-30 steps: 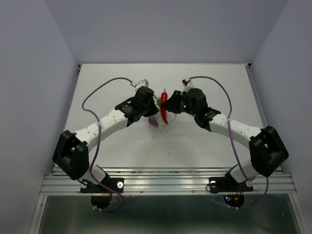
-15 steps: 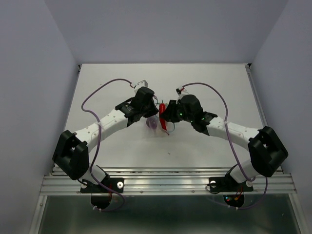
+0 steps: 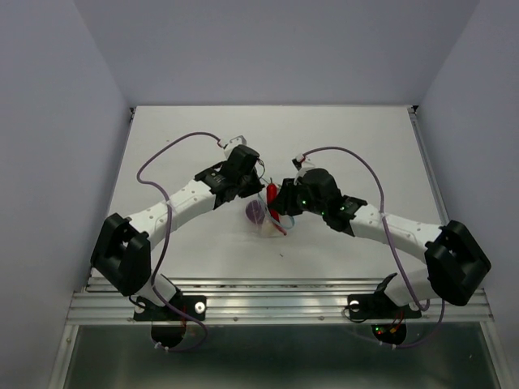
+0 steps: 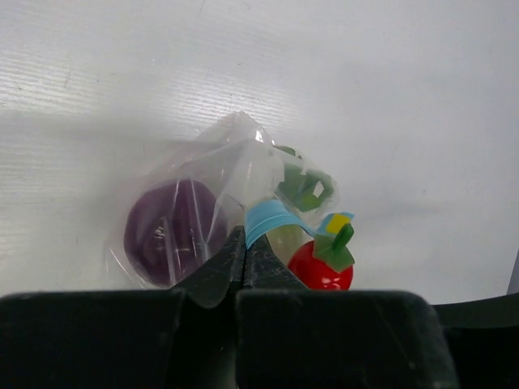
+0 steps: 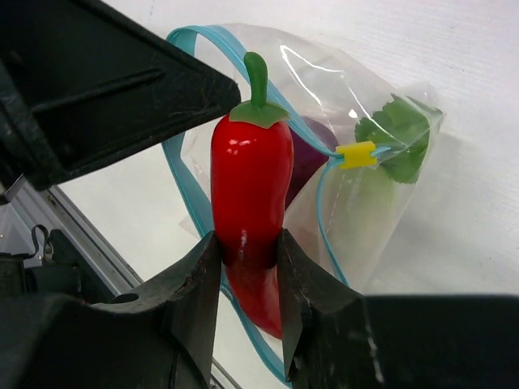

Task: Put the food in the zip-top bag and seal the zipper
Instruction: Place the fake vegetable in the zipper food storage bag.

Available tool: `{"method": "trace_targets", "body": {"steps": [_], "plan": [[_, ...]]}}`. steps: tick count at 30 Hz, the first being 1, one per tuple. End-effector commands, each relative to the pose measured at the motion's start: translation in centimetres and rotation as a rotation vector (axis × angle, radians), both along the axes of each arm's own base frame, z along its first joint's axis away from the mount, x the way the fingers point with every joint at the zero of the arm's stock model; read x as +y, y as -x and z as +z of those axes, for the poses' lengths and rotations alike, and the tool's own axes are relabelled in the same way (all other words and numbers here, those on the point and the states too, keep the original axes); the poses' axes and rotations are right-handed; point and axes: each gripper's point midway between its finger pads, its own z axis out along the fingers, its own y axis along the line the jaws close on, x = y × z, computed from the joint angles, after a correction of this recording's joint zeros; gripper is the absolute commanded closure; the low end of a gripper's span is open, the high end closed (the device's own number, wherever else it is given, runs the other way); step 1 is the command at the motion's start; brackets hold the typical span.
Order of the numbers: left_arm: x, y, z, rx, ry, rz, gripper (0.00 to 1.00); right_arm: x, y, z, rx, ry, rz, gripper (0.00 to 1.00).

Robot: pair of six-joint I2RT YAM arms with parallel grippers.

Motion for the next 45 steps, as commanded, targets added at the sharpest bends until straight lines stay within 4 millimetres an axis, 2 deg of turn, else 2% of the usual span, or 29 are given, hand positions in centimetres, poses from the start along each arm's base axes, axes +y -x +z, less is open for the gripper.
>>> {"method": "trace_targets", "body": {"steps": [1,6,11,12,15,19,23,28,32,35,41,45], "plan": [[-0.1,-2.3,3.5,-0.094,0.047,0.054,1.0,-0.9,2.1,-1.0,0.02,0.041,0.04,0.91],[-0.3,-2.4,3.7,-0.097,0.05,0.046,1.0,0.0,3.5,-0.7,-0.005,0.041,0.14,0.92],[-0.6,-2.3,4.7,-0.122,0.063,0.017,1.0,1.0,4.2,-1.5,0.004,0.07,0.211,0.93],[-0.5,-2.2,5.1,-0.13,0.066,0.014,1.0,0.6,4.4,-2.3,0.038,0.095,0.203,0.93],[-0.3,-1.9,5.7,-0.149,0.068,0.005,1.0,0.9,3.9,-2.9,0.063,0.117,0.182,0.93],[0.0,-1.5,6.4,-0.171,0.064,-0.003,1.0,0.4,3.2,-4.8,0.132,0.204,0.139,0.94],[0.5,-1.0,7.0,-0.193,0.054,-0.013,1.0,-0.1,2.0,-5.4,0.154,0.246,0.05,0.94],[0.7,-0.3,6.4,-0.191,0.03,-0.039,1.0,-1.0,-0.6,-2.9,0.127,0.257,-0.133,0.91],[0.5,0.2,4.9,-0.157,0.015,-0.047,1.0,-0.9,-3.1,0.7,0.078,0.188,-0.274,0.88],[-0.2,0.7,4.0,-0.138,0.017,-0.07,1.0,-1.3,-4.8,2.3,0.055,0.154,-0.37,0.88],[-1.7,2.0,3.4,-0.132,0.003,-0.129,1.0,-2.4,-7.5,3.5,0.051,0.092,-0.549,0.88],[-2.4,2.8,2.5,-0.118,-0.012,-0.158,1.0,-3.3,-9.3,5.6,0.007,0.047,-0.661,0.88]]}}
